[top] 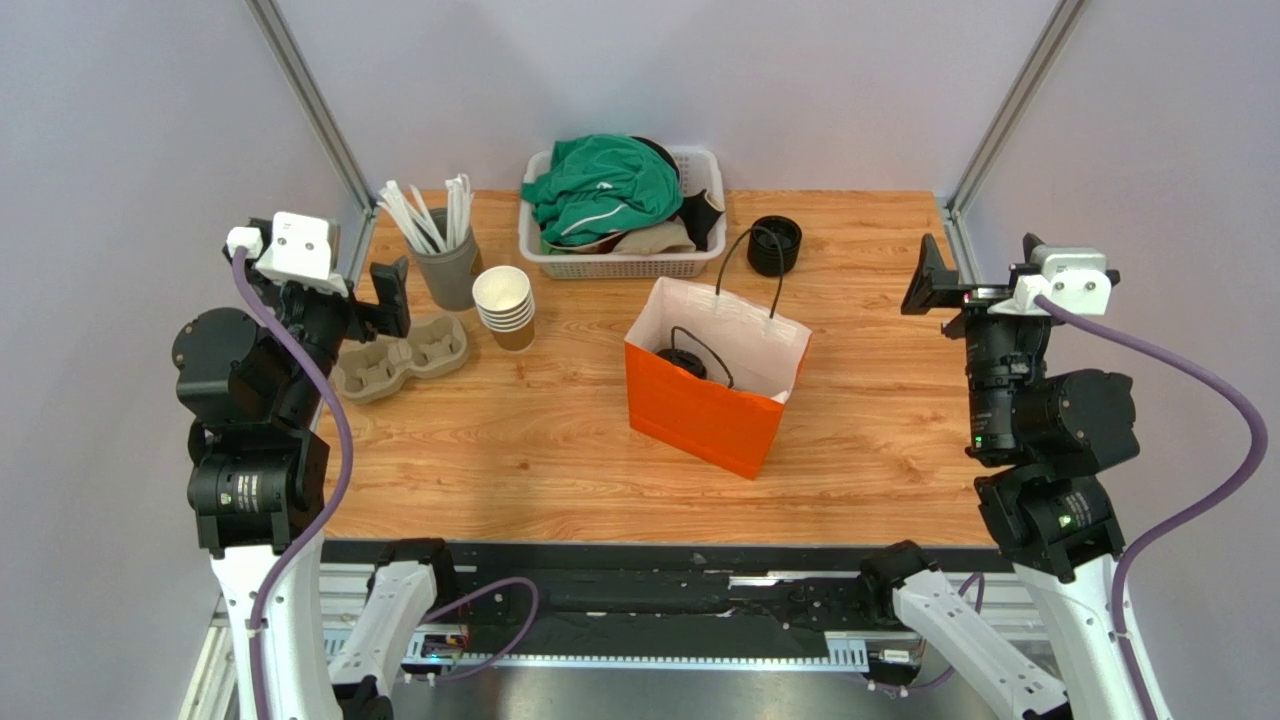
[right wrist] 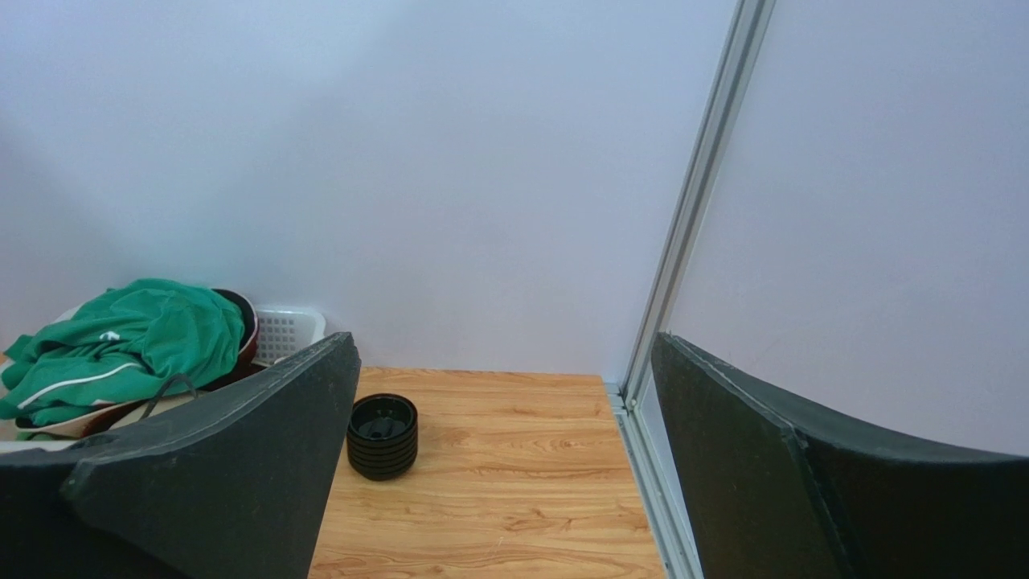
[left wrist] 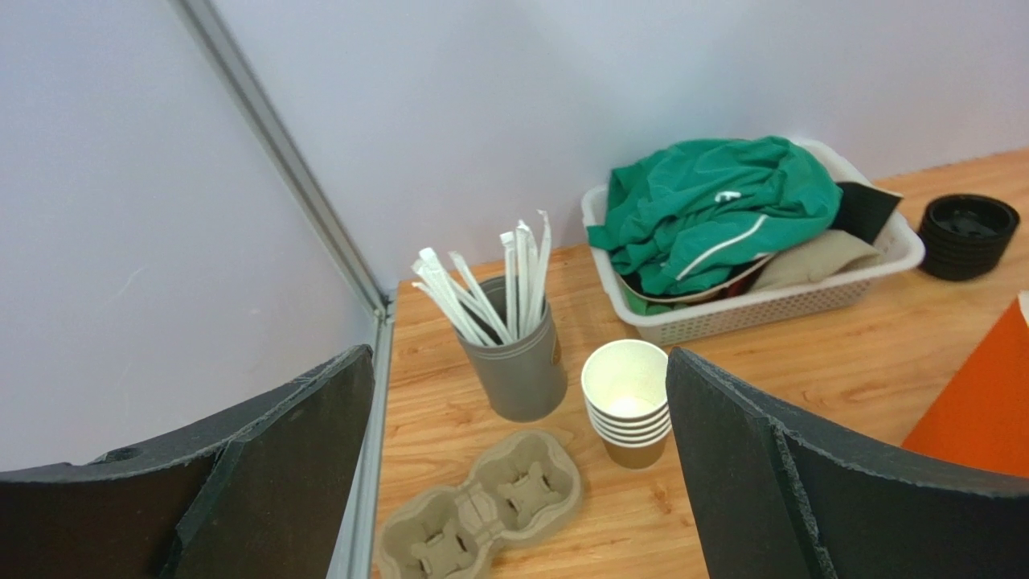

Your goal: Pack the takeout coffee

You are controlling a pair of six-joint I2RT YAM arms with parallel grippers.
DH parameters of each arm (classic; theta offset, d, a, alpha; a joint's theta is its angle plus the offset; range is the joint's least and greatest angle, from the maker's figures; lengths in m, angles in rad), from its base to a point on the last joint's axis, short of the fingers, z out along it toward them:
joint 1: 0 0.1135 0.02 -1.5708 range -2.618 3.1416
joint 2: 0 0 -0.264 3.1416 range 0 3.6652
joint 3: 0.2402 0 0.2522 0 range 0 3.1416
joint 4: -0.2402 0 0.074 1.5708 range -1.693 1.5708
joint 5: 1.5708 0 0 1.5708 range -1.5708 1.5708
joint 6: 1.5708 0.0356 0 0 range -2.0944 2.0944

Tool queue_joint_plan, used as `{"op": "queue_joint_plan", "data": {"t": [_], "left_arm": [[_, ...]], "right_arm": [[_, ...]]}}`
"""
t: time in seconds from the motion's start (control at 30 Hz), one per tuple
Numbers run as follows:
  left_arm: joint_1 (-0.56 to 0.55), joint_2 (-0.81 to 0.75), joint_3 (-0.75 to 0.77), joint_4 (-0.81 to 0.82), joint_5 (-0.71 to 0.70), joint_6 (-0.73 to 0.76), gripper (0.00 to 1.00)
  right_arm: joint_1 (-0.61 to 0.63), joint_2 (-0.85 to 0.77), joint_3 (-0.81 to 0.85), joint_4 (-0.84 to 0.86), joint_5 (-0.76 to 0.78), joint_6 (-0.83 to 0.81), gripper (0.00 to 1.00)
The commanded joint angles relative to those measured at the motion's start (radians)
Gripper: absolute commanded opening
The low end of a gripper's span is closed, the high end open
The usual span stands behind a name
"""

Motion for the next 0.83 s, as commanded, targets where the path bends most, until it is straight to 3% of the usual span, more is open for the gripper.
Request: {"op": "queue_joint_plan", "data": {"t": [0.0, 0.2, 0.8], "left_arm": [[0.021, -0.024, -0.028, 0.060, -0.089, -0.077, 0.99], [0.035, -0.039, -0.054, 0.091, -0.158, -0.108, 0.99], [0.055, -0.044, -0.086, 0.111, -0.101, -0.132, 0.99]], "right_arm": [[0.003, -0.018, -0.035, 0.078, 0.066, 0.019, 0.99], [0.003, -0.046, -0.062, 0.093, 0.070, 0.027, 0.99], [0.003, -0.046, -0.082, 0.099, 0.046, 0.042, 0.99]]}}
